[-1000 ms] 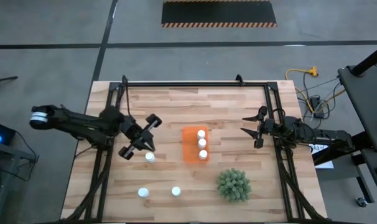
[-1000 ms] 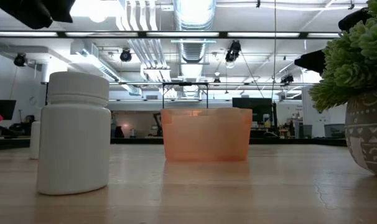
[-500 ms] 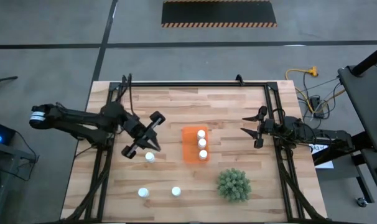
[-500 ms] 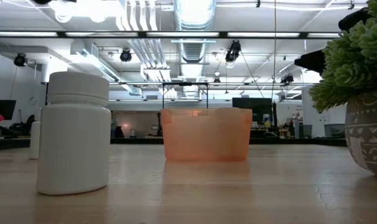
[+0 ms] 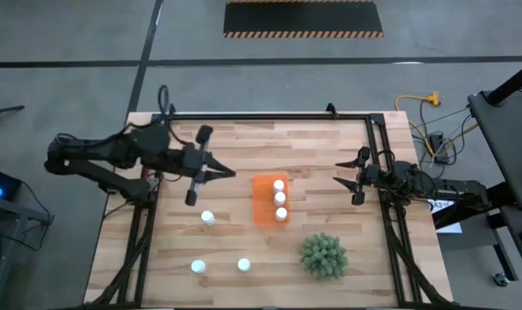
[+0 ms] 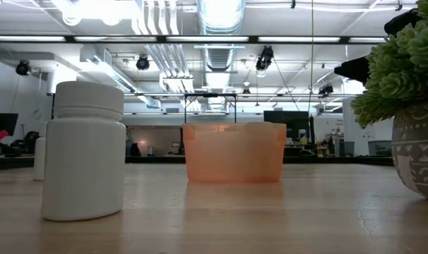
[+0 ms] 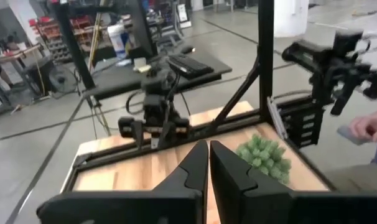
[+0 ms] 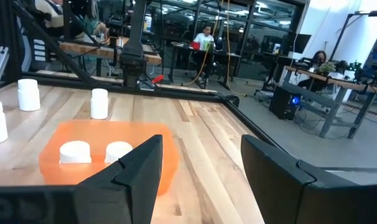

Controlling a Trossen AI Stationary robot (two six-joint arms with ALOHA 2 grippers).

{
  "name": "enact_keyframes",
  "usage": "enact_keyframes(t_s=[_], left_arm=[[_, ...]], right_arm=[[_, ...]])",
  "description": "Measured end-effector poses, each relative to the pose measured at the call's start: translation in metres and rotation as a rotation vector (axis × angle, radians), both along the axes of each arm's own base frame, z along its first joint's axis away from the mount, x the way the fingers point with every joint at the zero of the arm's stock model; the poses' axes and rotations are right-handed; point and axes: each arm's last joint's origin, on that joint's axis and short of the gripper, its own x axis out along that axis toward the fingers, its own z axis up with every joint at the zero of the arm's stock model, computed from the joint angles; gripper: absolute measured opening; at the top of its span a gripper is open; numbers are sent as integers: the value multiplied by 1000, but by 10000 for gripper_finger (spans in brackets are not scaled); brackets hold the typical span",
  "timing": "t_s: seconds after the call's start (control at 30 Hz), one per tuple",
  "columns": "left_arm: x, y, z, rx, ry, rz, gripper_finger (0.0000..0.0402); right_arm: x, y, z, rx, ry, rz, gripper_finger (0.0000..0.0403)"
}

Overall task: Pick and place pill bottles into a basket
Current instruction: Put the white pill bottle into the orange bin

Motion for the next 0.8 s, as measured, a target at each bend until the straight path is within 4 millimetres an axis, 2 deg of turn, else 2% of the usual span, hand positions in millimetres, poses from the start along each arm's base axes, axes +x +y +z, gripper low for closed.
enact_keyframes(t_s=[0.13,0.3,0.43,0.63,0.8], left_arm=[[-5,-9,16,1,19,28,0],[-6,-30,30,-30,-2,-123,0],[-9,-41,36,-80,46,-139,0],[-10,-47,32,-100,333,46,0],[4,-53,16,-132,601,154,0]], right_arm=[[0,0,0,12,-3,1,206],[0,0,0,0,-1,0,206],[0,0,0,7,-2,1,206],[0,0,0,4,-1,0,206],[0,0,0,4,-1,0,206]])
